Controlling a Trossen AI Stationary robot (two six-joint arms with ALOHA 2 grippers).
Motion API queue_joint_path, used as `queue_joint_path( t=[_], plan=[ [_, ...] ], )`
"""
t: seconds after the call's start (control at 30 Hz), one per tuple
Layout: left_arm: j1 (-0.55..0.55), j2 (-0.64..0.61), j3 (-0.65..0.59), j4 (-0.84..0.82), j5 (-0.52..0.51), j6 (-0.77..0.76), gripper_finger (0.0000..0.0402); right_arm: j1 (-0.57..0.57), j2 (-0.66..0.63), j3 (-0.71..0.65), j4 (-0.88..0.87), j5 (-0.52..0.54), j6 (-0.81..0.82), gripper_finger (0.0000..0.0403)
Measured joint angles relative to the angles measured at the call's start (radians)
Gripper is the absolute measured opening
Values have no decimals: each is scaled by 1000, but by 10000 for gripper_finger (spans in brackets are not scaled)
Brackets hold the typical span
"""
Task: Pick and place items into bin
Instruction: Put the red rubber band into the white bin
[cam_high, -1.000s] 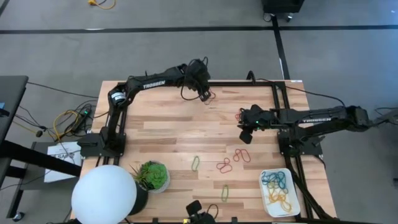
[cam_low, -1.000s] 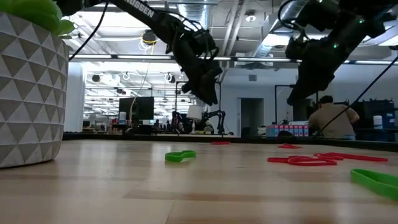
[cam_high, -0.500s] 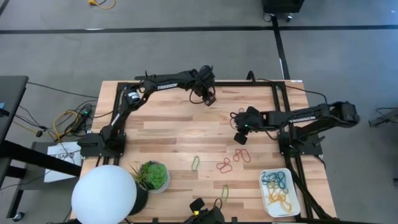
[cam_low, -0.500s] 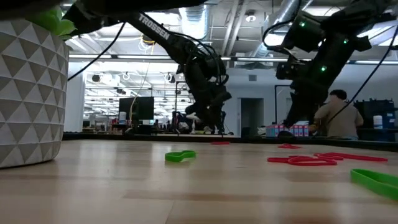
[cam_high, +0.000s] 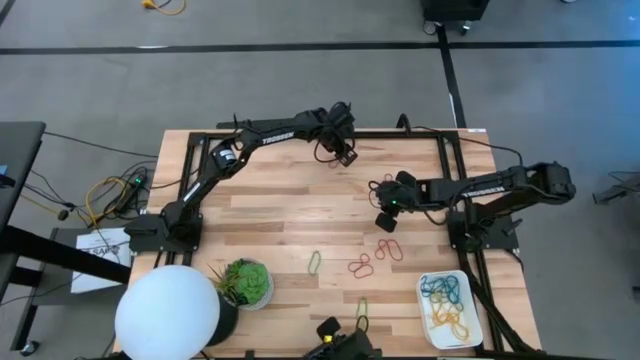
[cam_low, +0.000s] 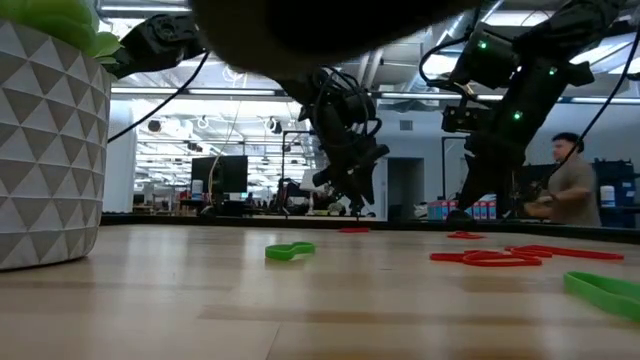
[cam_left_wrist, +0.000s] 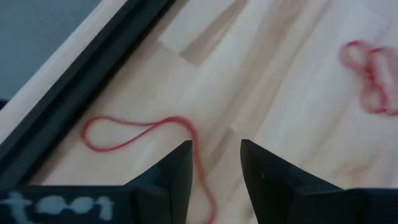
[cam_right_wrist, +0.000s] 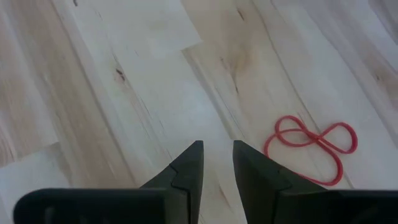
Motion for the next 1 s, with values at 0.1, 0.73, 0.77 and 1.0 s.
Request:
queue_joint_path(
  t=[0.1, 0.73, 0.77, 1.0],
  plan=[
    [-9, 0, 3, -1, -38, 27, 116, 1, 0, 0, -1, 0, -1, 81],
    [-49, -381, 131, -366, -55, 322, 105, -32, 2, -2, 176, 8, -71, 83],
    [-58, -398, 128, -388, -50, 336, 105, -44, 2, -2, 206, 8, -95, 86],
    [-136, -494, 19, -436, 76, 398, 104, -167, 2, -2, 397, -14, -204, 132]
  ],
)
